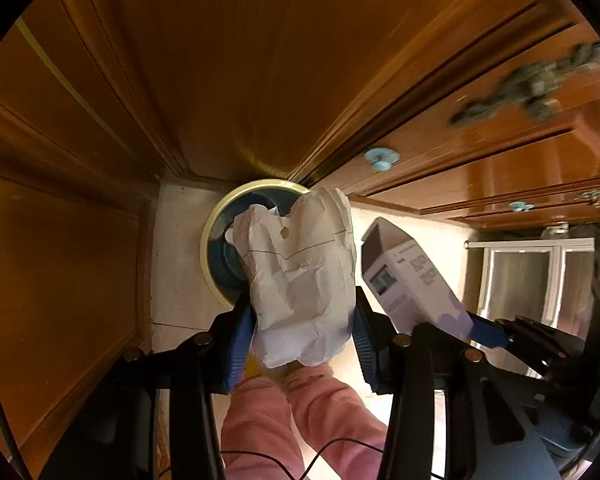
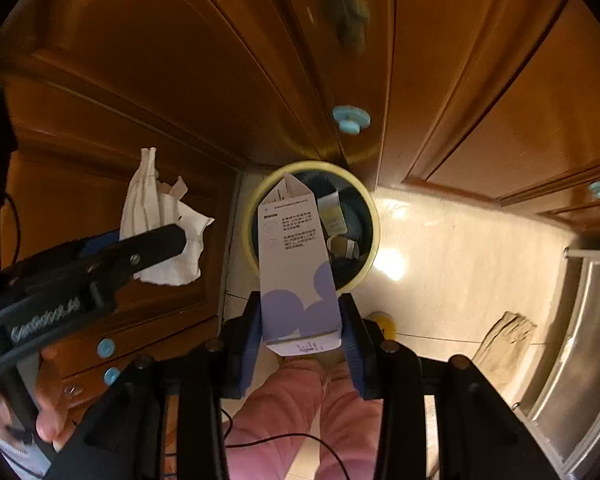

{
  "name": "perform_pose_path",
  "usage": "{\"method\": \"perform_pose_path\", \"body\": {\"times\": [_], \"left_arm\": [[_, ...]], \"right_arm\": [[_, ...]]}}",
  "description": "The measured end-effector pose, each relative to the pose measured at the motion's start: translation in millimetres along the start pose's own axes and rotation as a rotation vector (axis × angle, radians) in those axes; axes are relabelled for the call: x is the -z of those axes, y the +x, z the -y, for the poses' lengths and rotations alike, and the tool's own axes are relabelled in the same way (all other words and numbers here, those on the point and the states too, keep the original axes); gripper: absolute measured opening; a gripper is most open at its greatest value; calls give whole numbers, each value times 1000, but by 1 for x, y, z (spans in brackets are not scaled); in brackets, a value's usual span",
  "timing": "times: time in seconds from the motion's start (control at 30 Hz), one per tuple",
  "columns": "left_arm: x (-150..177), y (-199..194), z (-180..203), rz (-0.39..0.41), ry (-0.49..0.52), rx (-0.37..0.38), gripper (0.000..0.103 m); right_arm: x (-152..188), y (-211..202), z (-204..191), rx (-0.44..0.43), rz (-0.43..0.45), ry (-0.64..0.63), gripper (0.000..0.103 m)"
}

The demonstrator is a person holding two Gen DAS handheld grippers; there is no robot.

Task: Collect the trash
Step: 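Open both grippers over the bin, dropping the tissue and carton inside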

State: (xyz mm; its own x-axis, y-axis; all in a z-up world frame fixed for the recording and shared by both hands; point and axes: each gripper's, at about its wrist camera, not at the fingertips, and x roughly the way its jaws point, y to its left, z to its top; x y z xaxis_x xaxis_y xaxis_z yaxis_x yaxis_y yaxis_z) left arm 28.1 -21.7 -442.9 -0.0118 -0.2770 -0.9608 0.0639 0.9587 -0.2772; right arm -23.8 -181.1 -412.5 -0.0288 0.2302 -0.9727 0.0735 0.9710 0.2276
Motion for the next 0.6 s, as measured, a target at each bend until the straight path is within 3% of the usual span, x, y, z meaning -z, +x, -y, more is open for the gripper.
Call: {"method": "perform_pose_path", "body": {"times": [0.2, 0.27, 0.33, 0.43, 0.6], "left_arm": [[-3, 41, 4, 7, 41, -30, 46], [-4, 52, 2, 17, 52, -39, 51], [-6, 61, 2, 29, 64, -65, 67], [-9, 68, -5, 43, 74, -104, 79], [-10, 73, -14, 32, 59, -131, 83]], "right_arm": [[-15, 52, 15, -31, -17, 56, 38], [-20, 65, 19, -47, -11, 69, 39], [-23, 75, 23, -51, 2, 84, 39], [-26, 83, 31, -53, 26, 106, 43], [-21, 85, 43, -56, 38, 140, 45]]}}
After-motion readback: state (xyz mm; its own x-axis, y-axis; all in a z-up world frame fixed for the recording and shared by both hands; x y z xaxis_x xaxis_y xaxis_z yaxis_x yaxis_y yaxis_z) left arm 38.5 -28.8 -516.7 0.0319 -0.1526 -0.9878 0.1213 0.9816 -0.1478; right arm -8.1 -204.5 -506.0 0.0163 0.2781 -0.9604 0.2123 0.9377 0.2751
